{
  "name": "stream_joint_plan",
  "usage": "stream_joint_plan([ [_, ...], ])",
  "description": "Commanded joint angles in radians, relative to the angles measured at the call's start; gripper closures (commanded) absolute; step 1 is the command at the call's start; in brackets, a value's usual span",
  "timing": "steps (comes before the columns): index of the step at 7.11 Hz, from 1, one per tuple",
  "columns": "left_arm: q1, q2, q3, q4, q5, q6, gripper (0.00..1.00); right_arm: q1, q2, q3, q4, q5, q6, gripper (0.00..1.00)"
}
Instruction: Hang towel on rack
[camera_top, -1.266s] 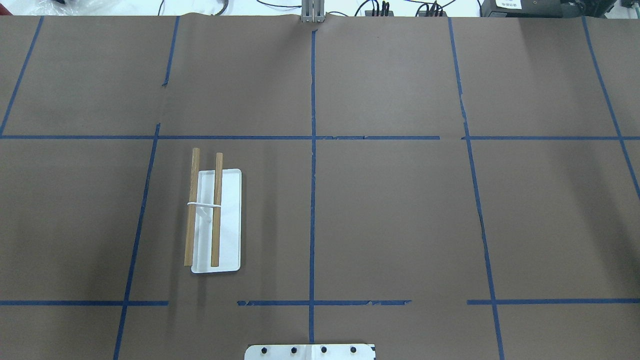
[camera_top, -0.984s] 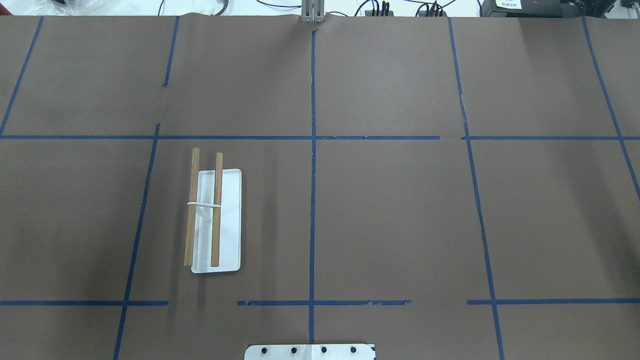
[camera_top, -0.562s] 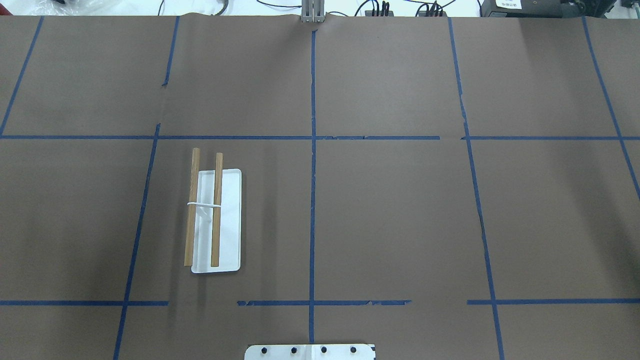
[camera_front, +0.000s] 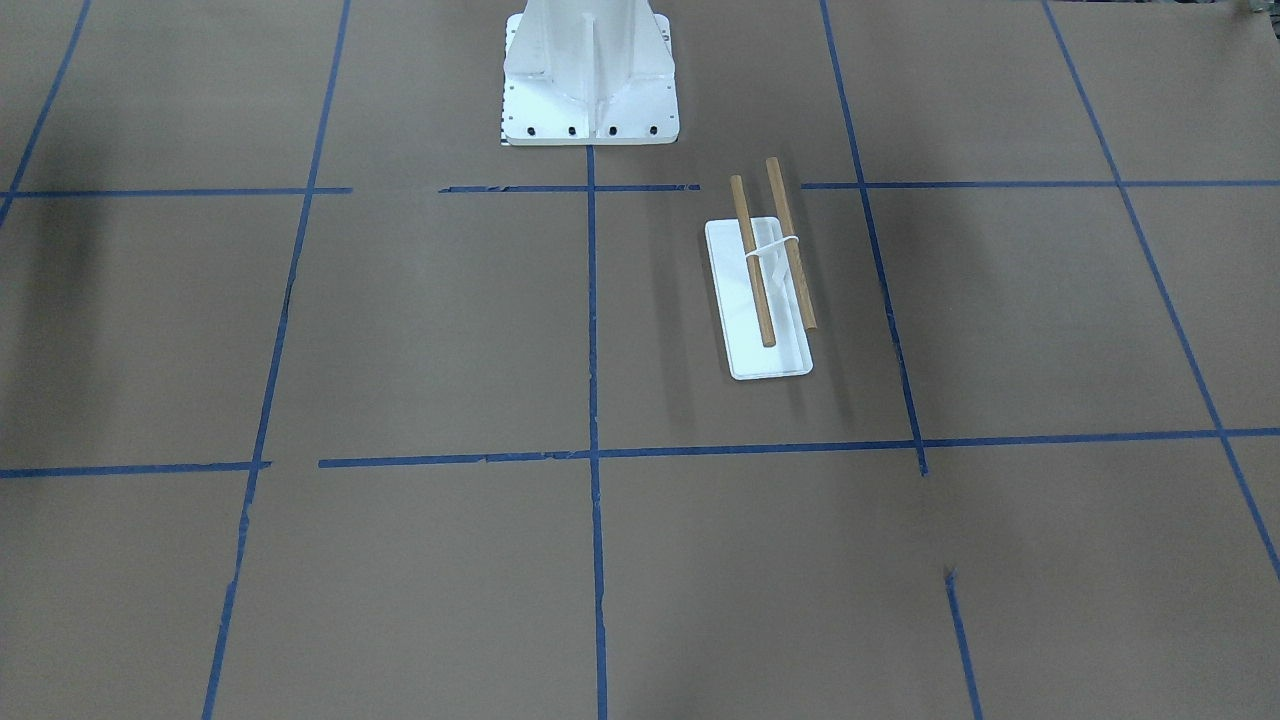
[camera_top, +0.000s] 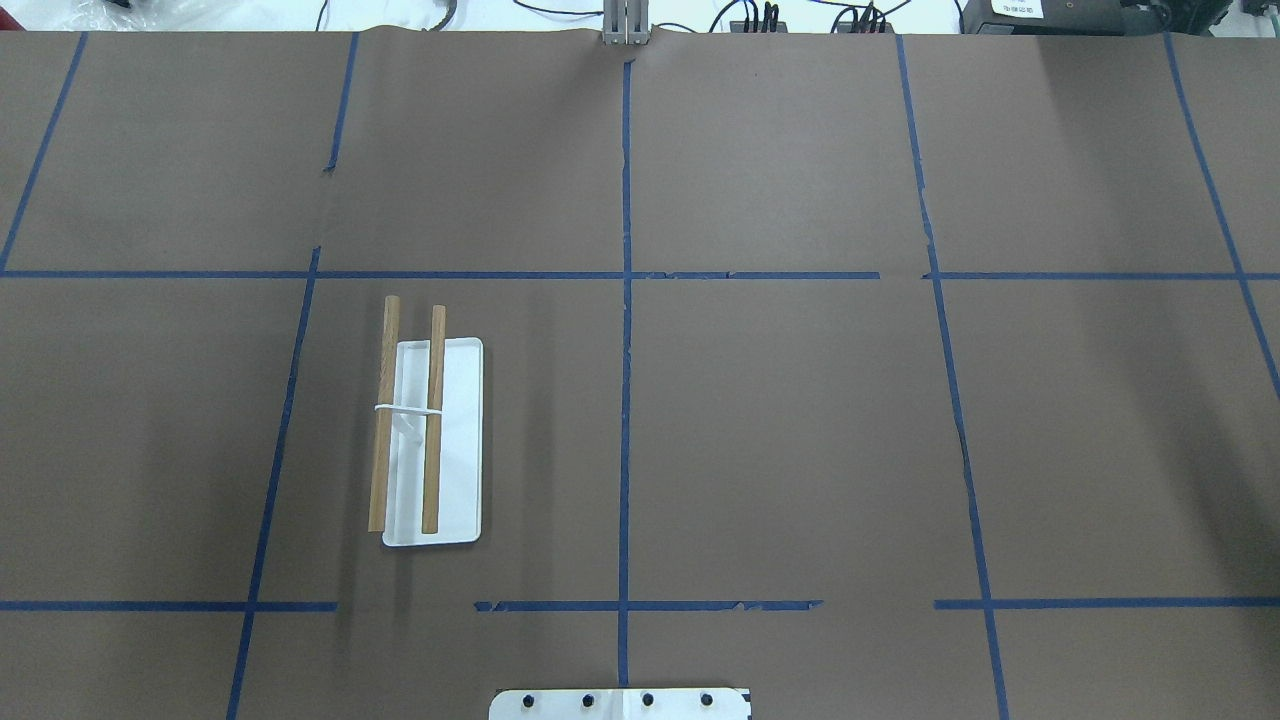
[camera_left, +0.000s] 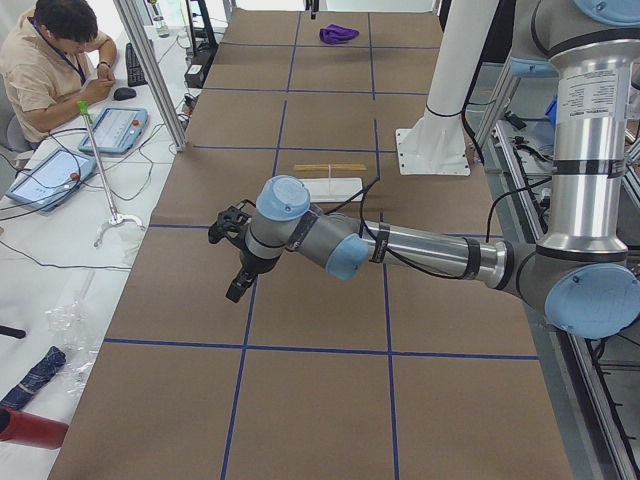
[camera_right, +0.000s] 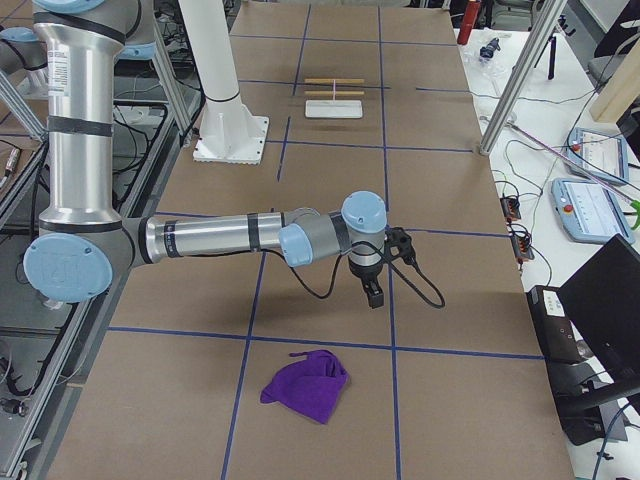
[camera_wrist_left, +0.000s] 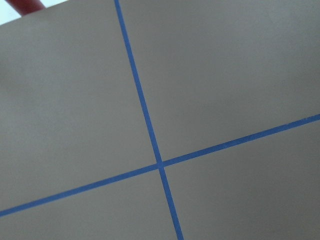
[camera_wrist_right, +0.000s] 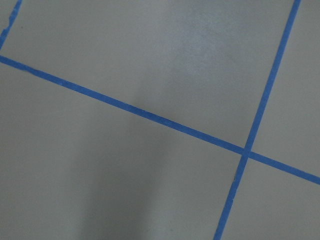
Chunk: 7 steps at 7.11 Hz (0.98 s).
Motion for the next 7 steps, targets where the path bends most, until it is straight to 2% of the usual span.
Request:
stream_joint_plan([
  [1, 0.003, -0.018, 0.062, -0.220, -0.005, -0.008, 0.00, -0.016, -0.067, -0.005, 0.072, -0.100, -0.026, 0.00],
  [3, 0.004, -0.021, 0.061, -0.230, -0.005, -0.022, 0.00, -0.027, -0.225, -0.053, 0.300, -0.120, -0.032, 0.00],
  [4, 0.004, -0.024, 0.056, -0.232, -0.005, -0.020, 0.00, -0.031, -0.261, -0.157, 0.455, -0.114, -0.029, 0.00],
  [5, 0.004, -0.024, 0.050, -0.232, -0.006, -0.022, 0.00, -0.042, -0.259, -0.319, 0.638, -0.115, -0.026, 0.05],
  [6, 0.004, -0.024, 0.049, -0.232, -0.006, -0.027, 0.00, -0.047, -0.256, -0.407, 0.759, -0.112, -0.015, 0.12],
  [7, 0.004, -0.027, 0.049, -0.232, -0.006, -0.027, 0.00, -0.054, -0.268, -0.414, 0.768, -0.106, -0.015, 0.15],
])
